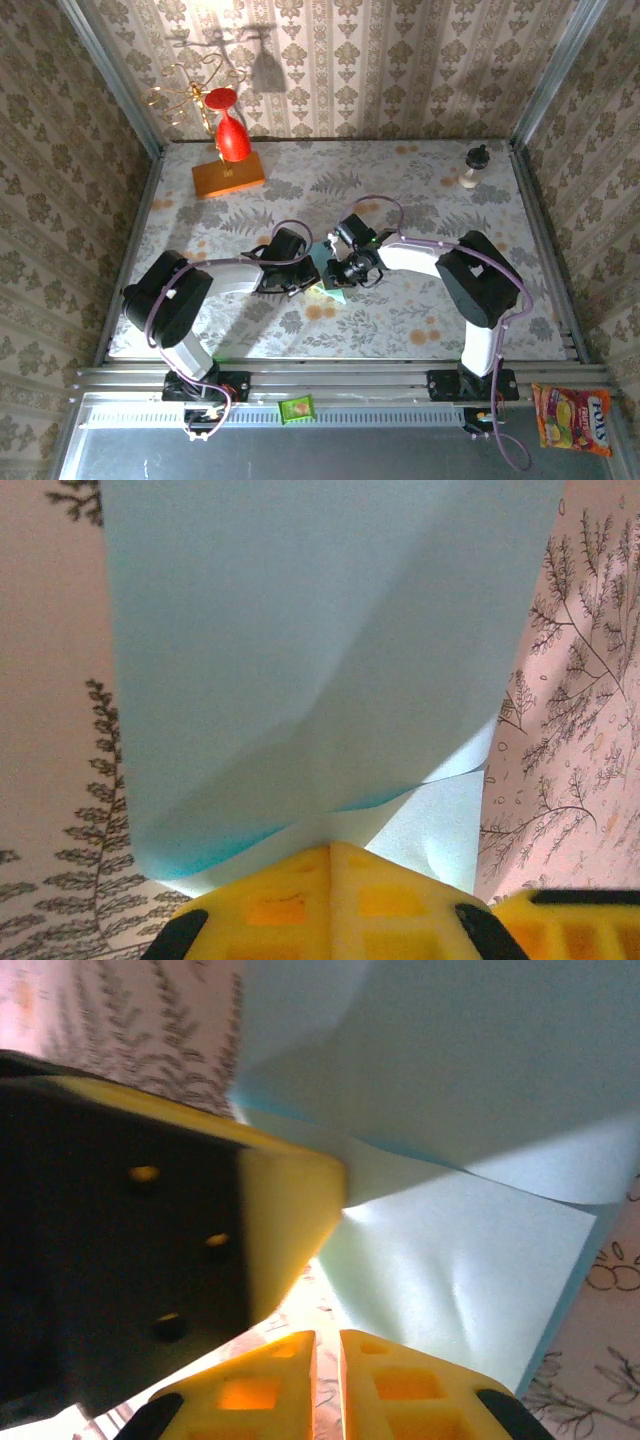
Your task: Fold a paper plane with a square sheet of paper (pick it up from the middle)
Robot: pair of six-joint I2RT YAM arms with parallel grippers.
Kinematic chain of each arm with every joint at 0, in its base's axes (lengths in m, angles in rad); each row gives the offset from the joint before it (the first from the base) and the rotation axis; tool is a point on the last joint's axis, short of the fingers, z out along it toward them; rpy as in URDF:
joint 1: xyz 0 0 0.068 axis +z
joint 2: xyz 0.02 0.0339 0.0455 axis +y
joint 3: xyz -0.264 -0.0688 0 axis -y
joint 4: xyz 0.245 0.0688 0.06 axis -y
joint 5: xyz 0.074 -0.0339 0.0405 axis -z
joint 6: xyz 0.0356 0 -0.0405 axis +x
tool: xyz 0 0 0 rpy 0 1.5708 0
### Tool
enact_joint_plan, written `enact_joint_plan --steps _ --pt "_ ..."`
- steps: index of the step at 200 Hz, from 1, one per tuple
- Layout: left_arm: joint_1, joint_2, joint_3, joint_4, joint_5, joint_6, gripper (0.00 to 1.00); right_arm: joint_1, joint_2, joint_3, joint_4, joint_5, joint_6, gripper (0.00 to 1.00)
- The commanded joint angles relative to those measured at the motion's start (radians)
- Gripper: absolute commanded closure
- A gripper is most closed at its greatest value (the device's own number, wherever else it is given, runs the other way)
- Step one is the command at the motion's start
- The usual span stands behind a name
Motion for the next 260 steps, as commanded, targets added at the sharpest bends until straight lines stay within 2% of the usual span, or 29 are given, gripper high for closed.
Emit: enact_joint_plan --steps 1,67,131,199,260 --pt "0.007 0.052 -0.026 -0.038 -0.028 -0.003 0.93 0.005 -0.021 0.003 -0.005 -0.044 -0.014 0.84" --pt "0.010 0.059 -0.024 -0.048 -0.027 0.001 0.94 0.009 0.043 0.009 -0.035 -0.006 -0.021 0.90" --pt "0.022 0.061 -0.026 -0.098 -0.040 0.017 0.93 0.001 0.084 0.015 -0.088 0.022 -0.049 0.90" --pt "0.041 0.101 -0.029 -0.138 -0.045 0.049 0.94 -0.048 0.015 -0.080 -0.096 -0.059 -0.117 0.90" --pt "0.042 0.129 -0.020 -0.136 -0.037 0.061 0.94 -0.103 -0.052 -0.184 -0.062 -0.112 -0.115 0.89"
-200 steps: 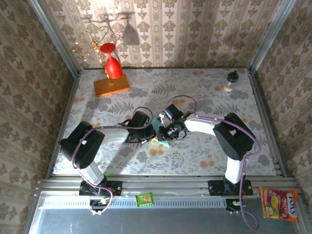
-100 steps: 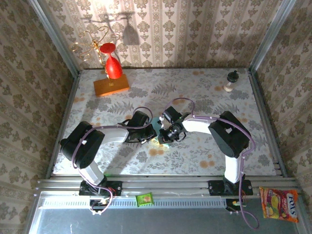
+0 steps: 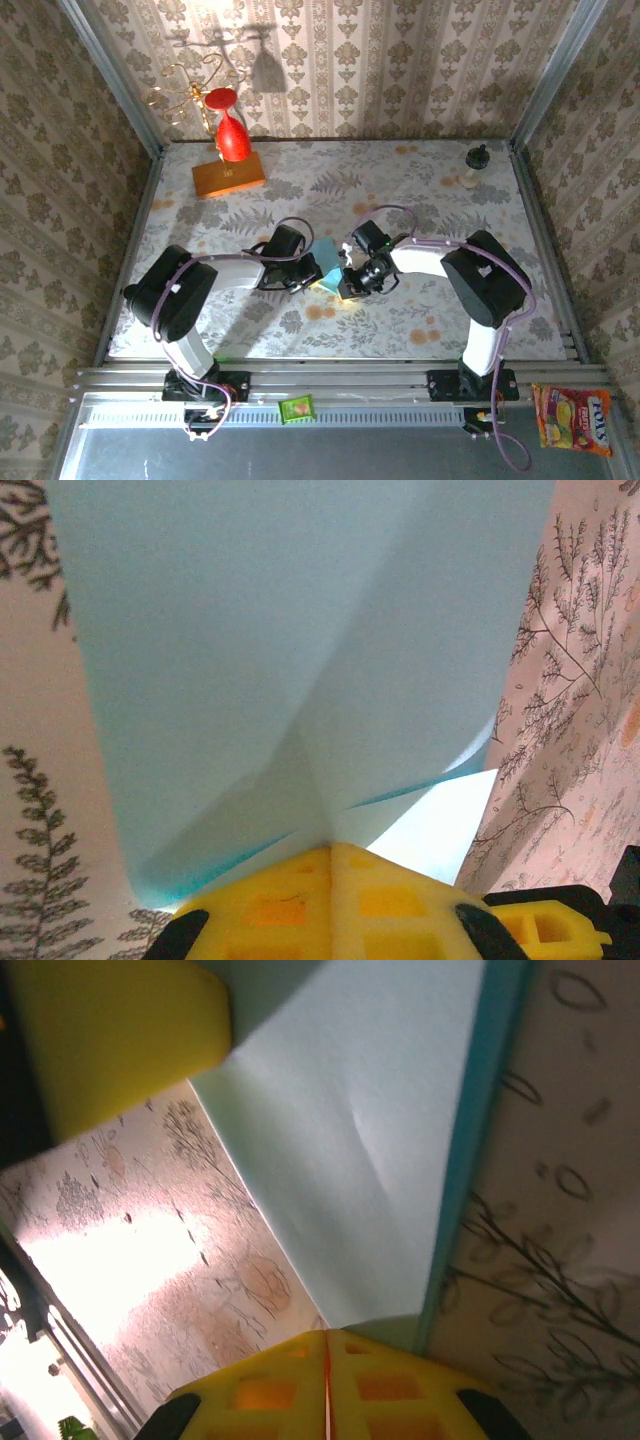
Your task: Fold a paper plane with a square sheet of paper (pick it up from the middle)
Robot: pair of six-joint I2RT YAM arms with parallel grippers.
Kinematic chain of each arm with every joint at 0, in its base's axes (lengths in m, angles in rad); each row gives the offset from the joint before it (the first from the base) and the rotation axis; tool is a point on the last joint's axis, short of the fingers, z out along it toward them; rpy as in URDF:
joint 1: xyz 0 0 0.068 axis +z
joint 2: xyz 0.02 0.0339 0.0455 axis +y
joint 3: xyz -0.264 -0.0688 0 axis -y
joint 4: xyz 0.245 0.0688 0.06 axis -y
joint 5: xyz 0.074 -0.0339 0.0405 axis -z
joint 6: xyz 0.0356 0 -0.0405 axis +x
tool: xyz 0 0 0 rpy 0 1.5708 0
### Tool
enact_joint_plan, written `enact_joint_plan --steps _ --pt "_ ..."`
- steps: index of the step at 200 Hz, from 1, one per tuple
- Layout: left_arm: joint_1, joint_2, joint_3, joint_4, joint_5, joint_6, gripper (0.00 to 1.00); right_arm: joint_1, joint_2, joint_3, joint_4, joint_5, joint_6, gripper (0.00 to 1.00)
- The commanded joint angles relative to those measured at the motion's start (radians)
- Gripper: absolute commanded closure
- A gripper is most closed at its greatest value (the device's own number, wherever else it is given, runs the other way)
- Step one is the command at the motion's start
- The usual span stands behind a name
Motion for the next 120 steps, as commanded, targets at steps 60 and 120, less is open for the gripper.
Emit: enact_joint_plan --steps 60,120 --pt "0.015 0.083 -0.015 -0.161 -0.081 0.067 0.94 -0.056 -0.158 -0.112 0.015 -0.043 0.009 0.87" --pt "0.016 0.106 0.065 -0.178 -0.014 0.204 0.93 -0.009 -0.104 -0.022 0.069 -0.008 0.063 0.85"
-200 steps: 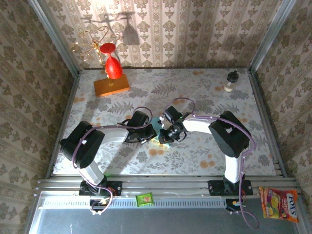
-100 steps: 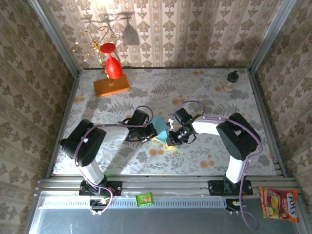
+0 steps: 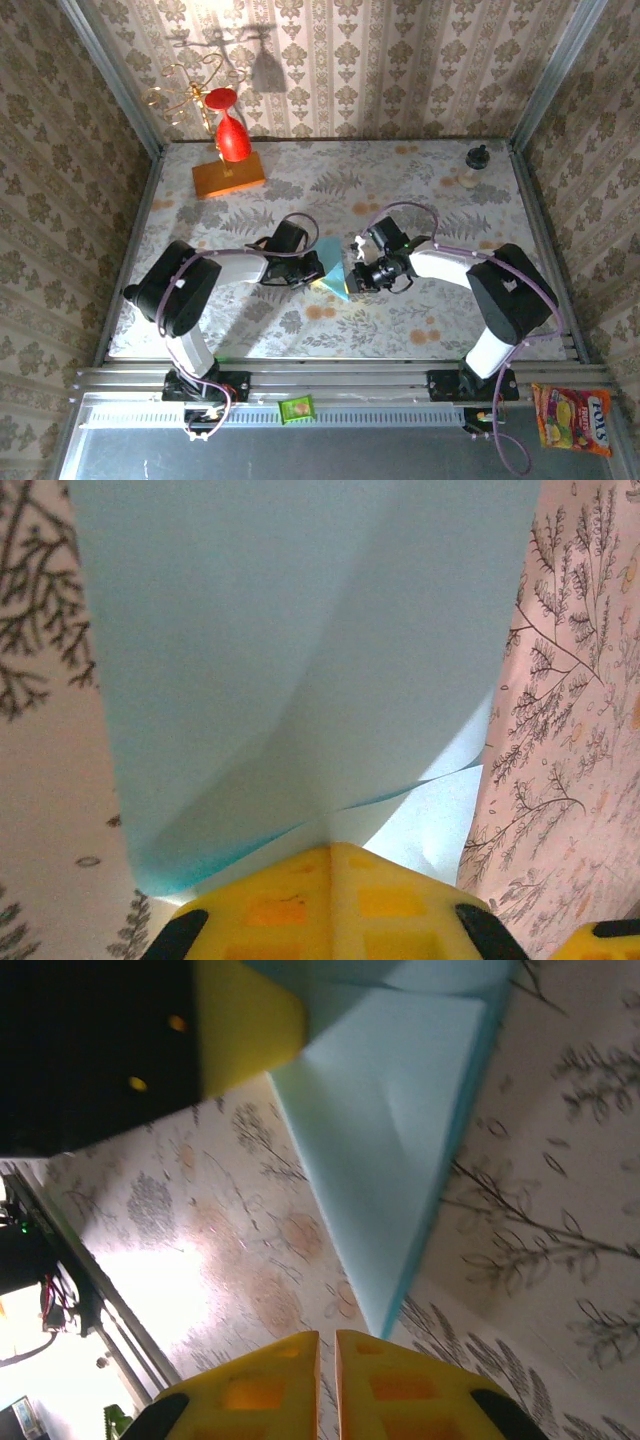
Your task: Fold a paper plane with a square sheet of paper (pick it up from the middle)
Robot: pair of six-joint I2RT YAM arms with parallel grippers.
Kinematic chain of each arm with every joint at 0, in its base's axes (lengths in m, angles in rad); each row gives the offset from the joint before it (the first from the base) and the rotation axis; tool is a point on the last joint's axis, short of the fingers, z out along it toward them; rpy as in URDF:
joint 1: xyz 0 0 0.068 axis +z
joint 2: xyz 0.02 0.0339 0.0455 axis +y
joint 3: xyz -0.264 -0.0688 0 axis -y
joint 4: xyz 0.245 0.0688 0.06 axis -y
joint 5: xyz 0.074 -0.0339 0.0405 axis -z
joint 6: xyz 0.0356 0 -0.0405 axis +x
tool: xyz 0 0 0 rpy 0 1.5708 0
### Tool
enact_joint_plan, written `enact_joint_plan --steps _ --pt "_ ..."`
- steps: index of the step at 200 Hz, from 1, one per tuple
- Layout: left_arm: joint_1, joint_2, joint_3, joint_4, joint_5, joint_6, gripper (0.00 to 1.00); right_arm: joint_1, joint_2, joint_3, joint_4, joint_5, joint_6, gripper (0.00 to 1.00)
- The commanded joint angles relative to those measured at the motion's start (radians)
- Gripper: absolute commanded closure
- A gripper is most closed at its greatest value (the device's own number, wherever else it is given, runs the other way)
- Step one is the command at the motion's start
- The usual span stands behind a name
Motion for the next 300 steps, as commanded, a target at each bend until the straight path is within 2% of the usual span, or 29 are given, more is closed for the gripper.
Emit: enact_joint_plan --steps 1,70,143,181,221,300 --pt "0.010 0.065 -0.001 -0.132 -0.039 0.092 0.93 0.032 0.053 0.059 0.014 0.018 0.029 0.86" --pt "0.012 0.037 0.011 -0.085 -0.007 0.114 0.93 0.057 0.169 0.166 -0.043 0.125 0.005 0.88" --pt "-0.001 -0.044 0.024 -0.022 -0.012 0.100 0.92 0.057 0.231 0.152 -0.077 0.155 0.004 0.91" --pt "-0.050 -0.061 0.013 -0.002 -0.060 0.058 0.92 0.057 0.233 0.149 -0.083 0.170 0.022 0.92" --pt "-0.082 0.005 -0.020 0.092 -0.060 -0.014 0.92 0.058 0.238 0.145 -0.078 0.170 0.036 0.92" --pt "-0.024 0.016 -0.091 0.097 -0.127 -0.060 0.92 0.047 0.244 0.127 -0.103 0.205 0.033 0.93"
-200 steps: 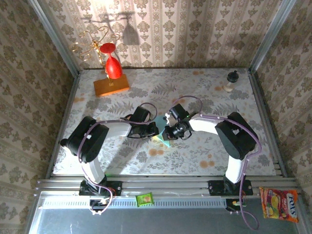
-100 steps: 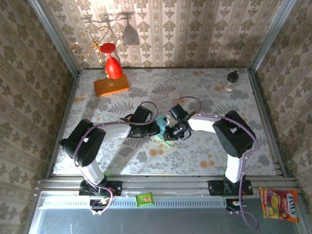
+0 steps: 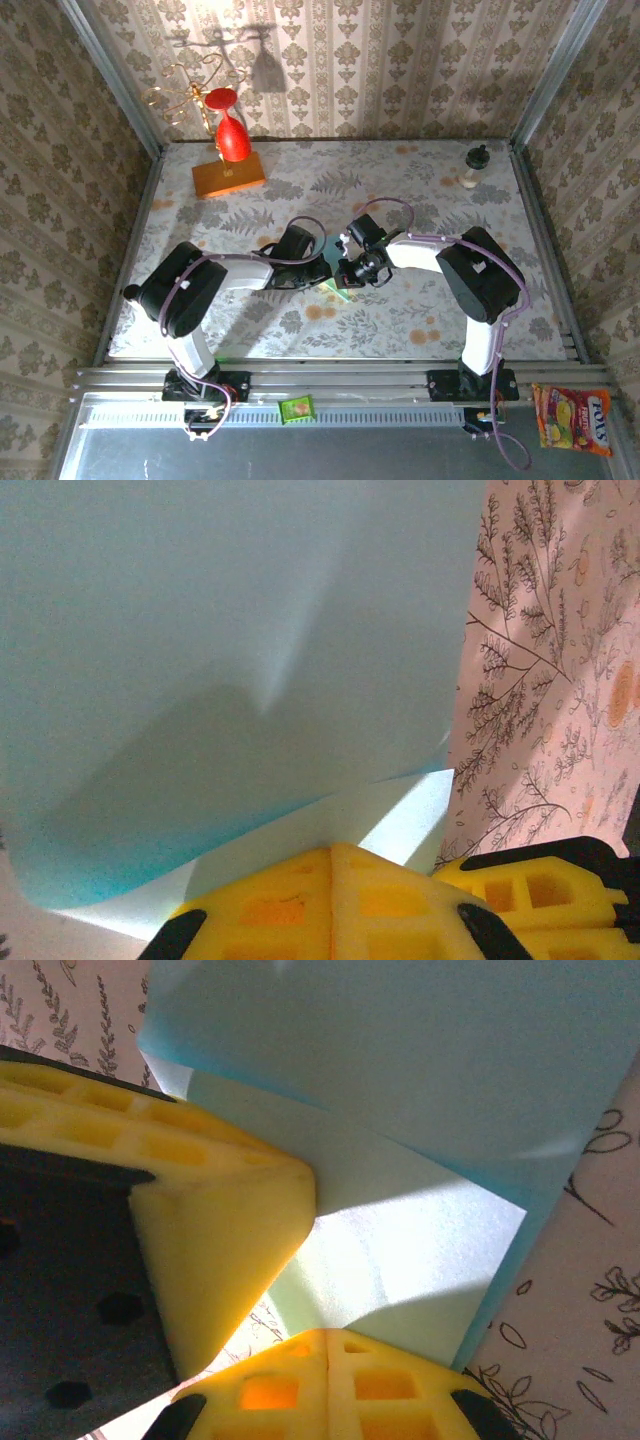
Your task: Fold a paper plane with a square sheet of paper (pick it up from the middle)
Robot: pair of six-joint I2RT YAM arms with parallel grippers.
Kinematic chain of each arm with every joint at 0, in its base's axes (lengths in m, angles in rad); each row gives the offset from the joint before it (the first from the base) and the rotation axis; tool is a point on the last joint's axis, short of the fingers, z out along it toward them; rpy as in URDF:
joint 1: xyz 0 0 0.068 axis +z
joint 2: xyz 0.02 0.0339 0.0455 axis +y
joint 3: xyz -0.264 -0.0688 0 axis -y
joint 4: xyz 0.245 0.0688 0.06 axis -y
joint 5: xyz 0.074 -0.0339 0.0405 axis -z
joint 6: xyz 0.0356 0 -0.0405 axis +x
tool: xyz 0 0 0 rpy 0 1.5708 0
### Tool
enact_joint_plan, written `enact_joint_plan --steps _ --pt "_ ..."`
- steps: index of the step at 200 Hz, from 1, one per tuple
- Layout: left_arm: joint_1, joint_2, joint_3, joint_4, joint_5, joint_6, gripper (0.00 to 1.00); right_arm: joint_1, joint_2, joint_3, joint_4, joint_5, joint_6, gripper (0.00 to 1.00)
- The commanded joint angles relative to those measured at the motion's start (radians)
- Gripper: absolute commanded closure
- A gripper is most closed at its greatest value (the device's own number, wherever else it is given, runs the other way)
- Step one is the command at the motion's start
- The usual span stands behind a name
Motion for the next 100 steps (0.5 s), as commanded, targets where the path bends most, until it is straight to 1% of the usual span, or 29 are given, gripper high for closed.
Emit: enact_joint_plan --steps 1,25,41,54,86,100 --pt "0.035 0.010 -0.043 -0.060 -0.070 -0.012 0.92 -0.006 0.044 -0.031 -0.087 0.096 0.007 0.93" --pt "0.081 -0.006 -0.038 -0.105 -0.070 0.036 0.91 -0.012 0.049 -0.033 -0.112 0.122 0.003 0.93" --pt "0.110 -0.005 -0.047 -0.099 -0.064 0.060 0.91 -0.015 0.050 -0.036 -0.121 0.134 0.001 0.93" --pt "0.132 -0.003 -0.059 -0.068 -0.048 0.076 0.91 -0.015 0.049 -0.039 -0.120 0.138 -0.001 0.93" --pt "0.161 -0.011 -0.115 0.098 -0.003 0.071 0.91 -0.017 0.053 -0.038 -0.115 0.135 0.002 0.93" --pt "0.174 -0.022 -0.126 0.115 -0.006 0.080 0.90 -0.018 0.054 -0.035 -0.115 0.133 0.002 0.93"
